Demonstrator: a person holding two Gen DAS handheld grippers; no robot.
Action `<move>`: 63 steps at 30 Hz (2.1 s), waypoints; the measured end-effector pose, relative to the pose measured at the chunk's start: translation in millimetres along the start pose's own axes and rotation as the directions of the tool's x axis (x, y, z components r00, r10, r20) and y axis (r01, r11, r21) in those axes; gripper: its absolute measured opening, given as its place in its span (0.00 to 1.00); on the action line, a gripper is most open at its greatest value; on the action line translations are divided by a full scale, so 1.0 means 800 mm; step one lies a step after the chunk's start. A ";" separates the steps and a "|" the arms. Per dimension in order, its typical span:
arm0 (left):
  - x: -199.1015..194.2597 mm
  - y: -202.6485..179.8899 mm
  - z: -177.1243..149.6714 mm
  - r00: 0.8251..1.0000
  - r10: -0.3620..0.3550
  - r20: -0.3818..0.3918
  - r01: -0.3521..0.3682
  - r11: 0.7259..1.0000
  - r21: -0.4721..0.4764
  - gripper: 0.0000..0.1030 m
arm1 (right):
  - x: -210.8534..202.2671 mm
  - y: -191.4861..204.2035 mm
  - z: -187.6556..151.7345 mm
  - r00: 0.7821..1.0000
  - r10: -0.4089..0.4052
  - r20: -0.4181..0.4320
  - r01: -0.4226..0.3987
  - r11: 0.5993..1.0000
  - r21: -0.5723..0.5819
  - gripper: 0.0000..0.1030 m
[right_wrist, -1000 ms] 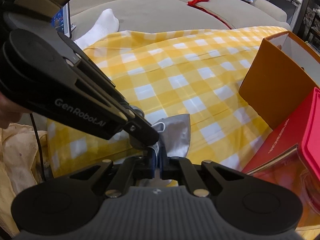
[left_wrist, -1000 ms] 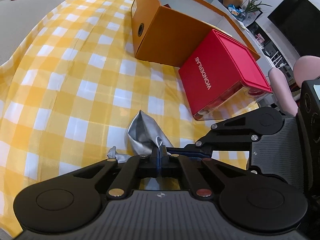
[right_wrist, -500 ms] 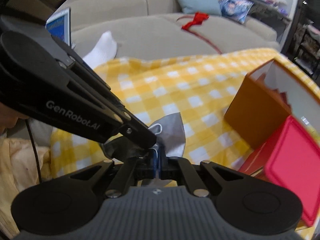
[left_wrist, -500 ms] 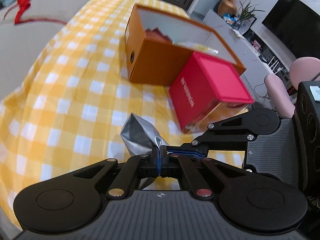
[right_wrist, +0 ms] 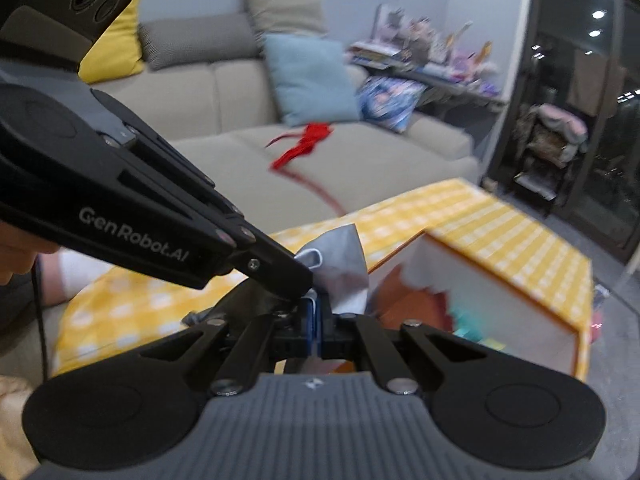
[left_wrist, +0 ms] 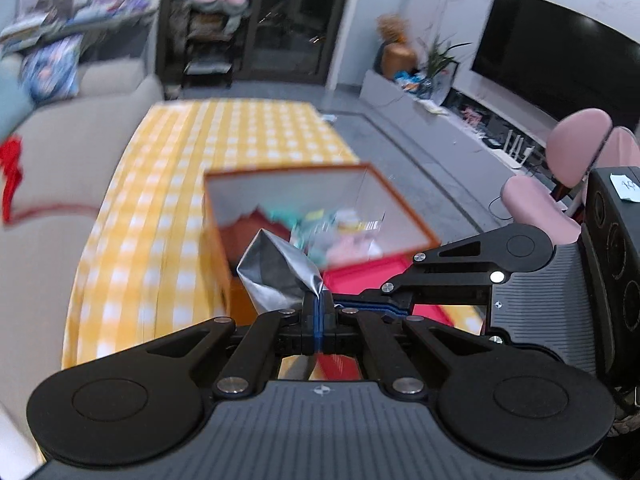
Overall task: Organize soft objects
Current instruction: 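Carry the silver-grey cloth over the orange box with both tools, then lower the cloth into the box and open both tools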
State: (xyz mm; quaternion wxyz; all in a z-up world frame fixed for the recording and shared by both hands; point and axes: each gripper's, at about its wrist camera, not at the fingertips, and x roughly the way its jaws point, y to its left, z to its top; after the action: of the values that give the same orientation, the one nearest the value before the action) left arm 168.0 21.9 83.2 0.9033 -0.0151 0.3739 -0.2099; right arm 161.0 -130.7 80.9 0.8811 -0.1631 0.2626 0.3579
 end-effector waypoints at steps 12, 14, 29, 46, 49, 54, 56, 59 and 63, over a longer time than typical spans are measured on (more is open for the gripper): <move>0.110 -0.031 0.105 0.996 -0.092 -0.011 0.093 0.991 0.097 0.00 | 0.019 -0.148 0.013 0.987 -0.157 -0.018 0.158 0.975 0.159 0.00; 0.135 -0.031 0.121 0.994 -0.110 -0.030 0.112 0.990 0.089 0.00 | 0.028 -0.173 0.009 0.986 -0.163 -0.026 0.165 0.970 0.181 0.00; 0.314 -0.040 0.143 0.982 -0.126 -0.141 0.126 0.992 -0.006 0.00 | 0.117 -0.289 -0.084 0.961 -0.246 -0.128 0.277 0.855 0.439 0.00; 0.341 -0.060 0.153 0.981 -0.142 -0.132 0.143 0.990 -0.002 0.73 | 0.107 -0.323 -0.109 0.961 -0.253 -0.112 0.270 0.771 0.576 0.34; 0.326 -0.045 0.155 0.976 -0.219 -0.010 0.216 0.969 -0.118 0.94 | 0.099 -0.323 -0.104 0.970 -0.237 -0.047 0.217 0.772 0.597 0.53; 0.323 -0.044 0.168 0.984 -0.168 -0.056 0.163 0.983 -0.084 1.00 | 0.105 -0.315 -0.096 0.974 -0.226 -0.034 0.207 0.805 0.556 0.71; 0.326 -0.045 0.173 0.979 -0.172 -0.107 0.167 0.984 -0.060 1.00 | 0.107 -0.317 -0.096 0.978 -0.206 -0.020 0.181 0.806 0.563 0.77; 0.320 -0.036 0.168 0.981 -0.165 -0.099 0.157 0.984 -0.082 1.00 | 0.108 -0.320 -0.096 0.979 -0.204 -0.013 0.175 0.801 0.572 0.83; 0.307 -0.027 0.168 0.978 -0.189 -0.084 0.184 0.981 -0.065 1.00 | 0.106 -0.323 -0.101 0.977 -0.214 -0.013 0.181 0.791 0.585 0.89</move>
State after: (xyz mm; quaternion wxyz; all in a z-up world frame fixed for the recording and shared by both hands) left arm 407.5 -111.0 19.5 0.8611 -0.0664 0.4170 -0.2832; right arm 369.6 -301.0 -8.0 0.9277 0.0977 0.3173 0.1705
